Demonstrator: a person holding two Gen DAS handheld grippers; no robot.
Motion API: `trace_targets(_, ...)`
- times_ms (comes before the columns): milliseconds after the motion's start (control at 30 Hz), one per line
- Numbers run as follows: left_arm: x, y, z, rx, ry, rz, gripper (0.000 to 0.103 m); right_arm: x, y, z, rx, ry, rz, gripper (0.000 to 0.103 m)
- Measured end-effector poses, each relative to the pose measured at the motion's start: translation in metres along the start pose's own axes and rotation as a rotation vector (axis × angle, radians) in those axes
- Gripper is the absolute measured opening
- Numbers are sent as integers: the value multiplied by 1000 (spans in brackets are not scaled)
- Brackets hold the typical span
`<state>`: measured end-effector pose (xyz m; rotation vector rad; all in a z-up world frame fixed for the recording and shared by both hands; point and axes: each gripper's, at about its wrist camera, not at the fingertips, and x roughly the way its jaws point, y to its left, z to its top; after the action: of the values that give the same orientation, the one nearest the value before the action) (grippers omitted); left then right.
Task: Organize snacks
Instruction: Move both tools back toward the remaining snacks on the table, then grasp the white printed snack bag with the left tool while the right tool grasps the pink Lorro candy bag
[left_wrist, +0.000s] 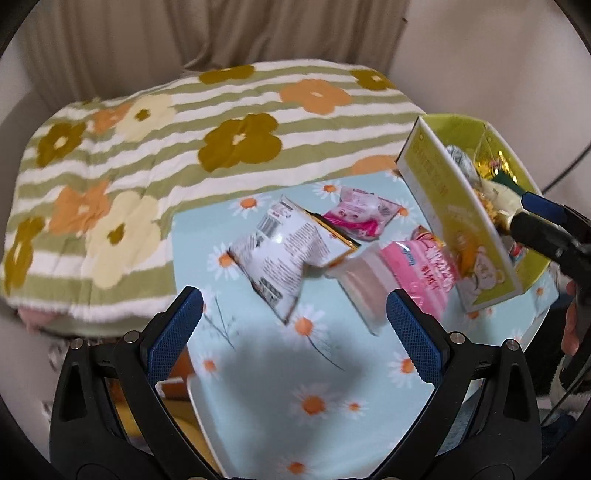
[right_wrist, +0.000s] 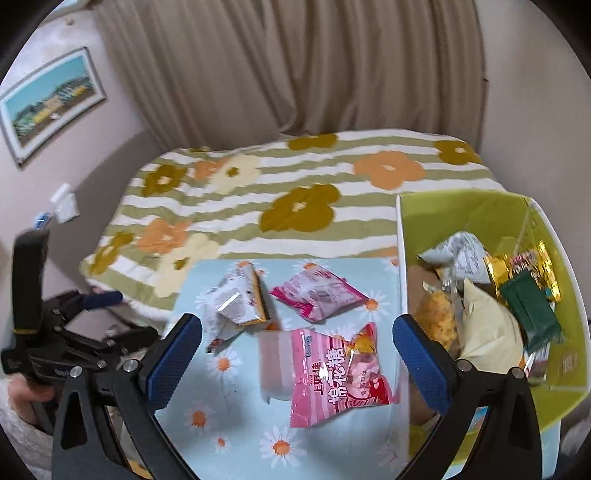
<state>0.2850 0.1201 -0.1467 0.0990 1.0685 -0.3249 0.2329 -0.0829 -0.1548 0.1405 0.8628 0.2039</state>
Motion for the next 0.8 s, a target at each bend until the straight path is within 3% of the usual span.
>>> trace_targets(233, 60, 12, 27, 186, 92, -75, 99, 34, 2, -18, 168, 49, -129, 103)
trace_targets(467, 121, 7, 34, 340, 186, -110, 99, 58, -2, -48, 348, 78, -215, 103)
trace_targets(800, 169, 0, 34, 389, 229, -88, 99, 100, -2, -60, 298, 76, -366, 103)
